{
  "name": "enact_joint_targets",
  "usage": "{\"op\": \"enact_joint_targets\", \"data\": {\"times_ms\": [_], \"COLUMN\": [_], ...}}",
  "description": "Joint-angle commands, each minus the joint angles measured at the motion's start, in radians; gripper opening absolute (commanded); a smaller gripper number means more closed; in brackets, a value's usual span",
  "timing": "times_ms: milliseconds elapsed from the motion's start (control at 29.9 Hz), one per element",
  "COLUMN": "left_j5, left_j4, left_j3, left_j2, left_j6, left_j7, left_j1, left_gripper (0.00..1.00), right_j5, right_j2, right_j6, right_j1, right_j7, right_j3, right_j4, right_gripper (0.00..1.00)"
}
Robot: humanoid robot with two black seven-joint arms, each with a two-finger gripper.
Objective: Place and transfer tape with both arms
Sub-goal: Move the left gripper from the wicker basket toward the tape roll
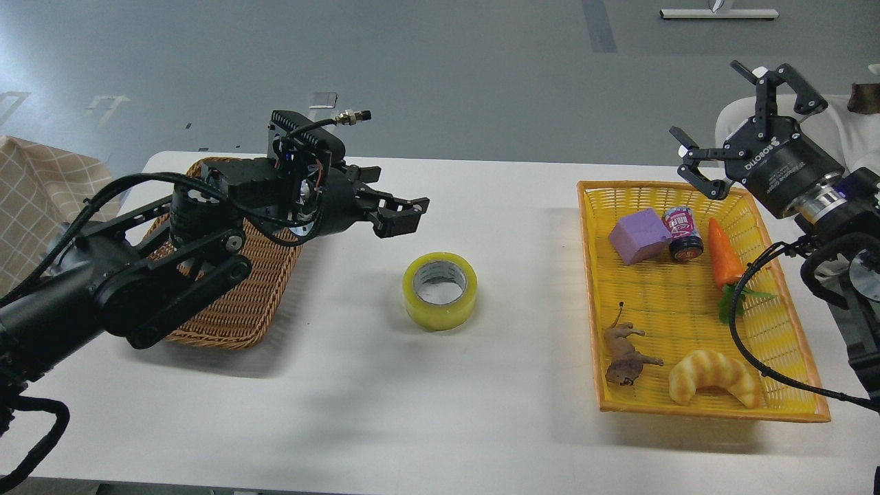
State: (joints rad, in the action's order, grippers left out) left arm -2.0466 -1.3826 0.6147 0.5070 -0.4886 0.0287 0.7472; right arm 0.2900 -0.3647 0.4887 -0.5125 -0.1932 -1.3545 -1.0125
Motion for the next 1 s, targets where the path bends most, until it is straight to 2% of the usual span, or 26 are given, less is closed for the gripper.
{"op": "enact_joint_targets", "data": {"times_ms": [0, 33, 234, 368, 535, 702, 970], "left_j5": [0.002, 0.002, 0.000, 0.000, 0.003, 0.008, 0.009], "left_j4": [0.002, 0.004, 0.010, 0.046, 0.076, 0.224, 0.251], "left_j3": [-0.029, -0.029, -0.061, -0.087, -0.108, -0.108, -0.110], "left_j2": [-0.001, -0.002, -0.038, -0.097, -0.123, -0.211, -0.234], "left_j6": [0.000, 0.000, 0.000, 0.000, 0.000, 0.000, 0.000], "left_j7": [-0.027, -0.047, -0.092, -0.139, -0.139, -0.138, -0.127], "left_j1": [-0.003, -0.003, 0.006, 0.008, 0.006, 0.009, 0.001], "left_gripper": [0.98, 0.98, 0.98, 0.98, 0.98, 0.98, 0.98], "right_j5": [0.000, 0.000, 0.002, 0.003, 0.003, 0.003, 0.003], "right_j2": [0.001, 0.001, 0.007, 0.010, 0.010, 0.010, 0.010], "right_j6": [0.000, 0.000, 0.000, 0.000, 0.000, 0.000, 0.000], "right_j1": [0.009, 0.017, 0.029, 0.035, 0.038, 0.040, 0.040], "right_j7": [0.005, 0.005, 0.006, 0.005, 0.005, 0.005, 0.005], "right_j3": [0.000, 0.000, 0.000, 0.000, 0.000, 0.000, 0.000], "right_j4": [0.000, 0.000, 0.002, 0.002, 0.003, 0.009, 0.017], "right_gripper": [1.00, 1.00, 1.00, 1.00, 1.00, 1.00, 1.00]}}
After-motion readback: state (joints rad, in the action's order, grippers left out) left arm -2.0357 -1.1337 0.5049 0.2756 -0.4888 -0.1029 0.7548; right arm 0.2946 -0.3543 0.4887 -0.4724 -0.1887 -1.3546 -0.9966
